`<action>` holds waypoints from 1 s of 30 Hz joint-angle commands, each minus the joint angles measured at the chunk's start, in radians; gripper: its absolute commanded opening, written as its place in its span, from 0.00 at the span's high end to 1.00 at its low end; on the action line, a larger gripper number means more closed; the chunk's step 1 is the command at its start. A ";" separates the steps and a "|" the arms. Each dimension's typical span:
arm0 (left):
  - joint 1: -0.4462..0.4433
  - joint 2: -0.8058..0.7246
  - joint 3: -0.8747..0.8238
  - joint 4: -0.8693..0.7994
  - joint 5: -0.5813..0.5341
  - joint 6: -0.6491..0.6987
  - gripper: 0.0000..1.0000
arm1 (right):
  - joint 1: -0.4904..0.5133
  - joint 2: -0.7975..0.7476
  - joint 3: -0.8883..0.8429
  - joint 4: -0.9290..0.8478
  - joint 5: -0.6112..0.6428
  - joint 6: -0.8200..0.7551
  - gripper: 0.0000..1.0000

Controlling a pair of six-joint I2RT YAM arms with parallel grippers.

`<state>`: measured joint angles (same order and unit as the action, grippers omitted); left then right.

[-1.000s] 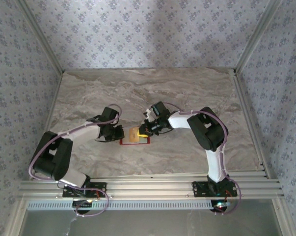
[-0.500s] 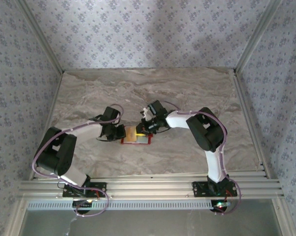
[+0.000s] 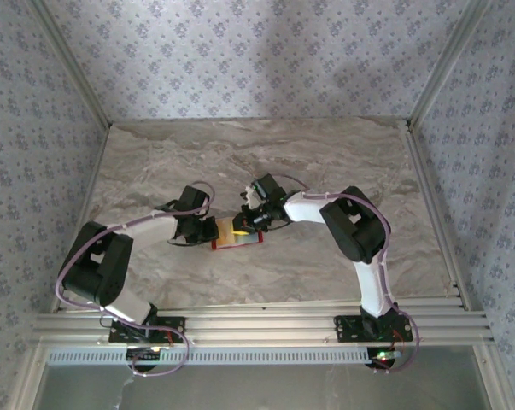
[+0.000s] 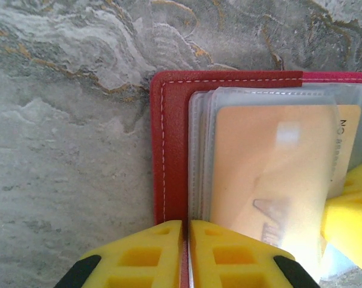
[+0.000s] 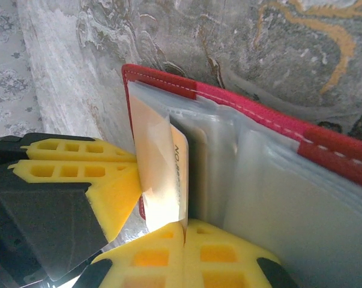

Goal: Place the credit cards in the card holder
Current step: Insert the credit card into the card slot.

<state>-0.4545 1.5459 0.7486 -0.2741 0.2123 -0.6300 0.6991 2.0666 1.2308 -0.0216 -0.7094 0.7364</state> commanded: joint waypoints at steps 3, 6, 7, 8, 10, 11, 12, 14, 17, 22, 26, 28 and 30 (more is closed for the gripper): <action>-0.018 0.005 -0.028 0.002 0.020 0.000 0.86 | 0.028 -0.010 0.030 -0.100 0.059 -0.057 0.91; -0.016 -0.003 -0.032 -0.003 0.021 0.006 0.85 | 0.027 -0.023 0.035 -0.146 0.092 -0.083 0.73; -0.014 -0.004 -0.033 -0.004 0.021 0.007 0.85 | 0.027 -0.027 0.033 -0.153 0.101 -0.087 0.67; -0.012 -0.006 -0.035 -0.004 0.021 0.008 0.85 | 0.027 -0.031 0.034 -0.159 0.103 -0.092 0.63; -0.007 -0.006 -0.037 -0.005 0.022 0.011 0.84 | 0.025 -0.039 0.032 -0.166 0.109 -0.094 0.59; -0.004 -0.006 -0.038 -0.004 0.025 0.010 0.84 | 0.024 -0.043 0.033 -0.176 0.117 -0.096 0.57; -0.003 -0.006 -0.040 -0.003 0.026 0.013 0.84 | 0.025 -0.050 0.031 -0.186 0.127 -0.100 0.56; -0.002 -0.006 -0.041 -0.001 0.029 0.013 0.84 | 0.025 -0.068 0.030 -0.206 0.147 -0.099 0.53; -0.001 -0.007 -0.041 -0.003 0.034 0.015 0.84 | 0.022 -0.099 0.029 -0.249 0.190 -0.150 0.50; -0.001 -0.013 -0.043 -0.005 0.037 0.021 0.84 | 0.018 -0.132 0.024 -0.282 0.216 -0.168 0.47; 0.000 -0.026 -0.049 -0.006 0.036 0.023 0.83 | 0.016 -0.154 0.027 -0.322 0.253 -0.192 0.46; 0.000 -0.030 -0.049 -0.010 0.035 0.024 0.83 | 0.014 -0.168 0.033 -0.349 0.276 -0.208 0.46; 0.000 -0.029 -0.049 -0.011 0.039 0.024 0.83 | 0.014 -0.187 0.043 -0.382 0.305 -0.228 0.45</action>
<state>-0.4561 1.5314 0.7189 -0.2348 0.2417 -0.6247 0.7197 1.9289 1.2556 -0.3183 -0.4679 0.5571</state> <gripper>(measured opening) 0.172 0.543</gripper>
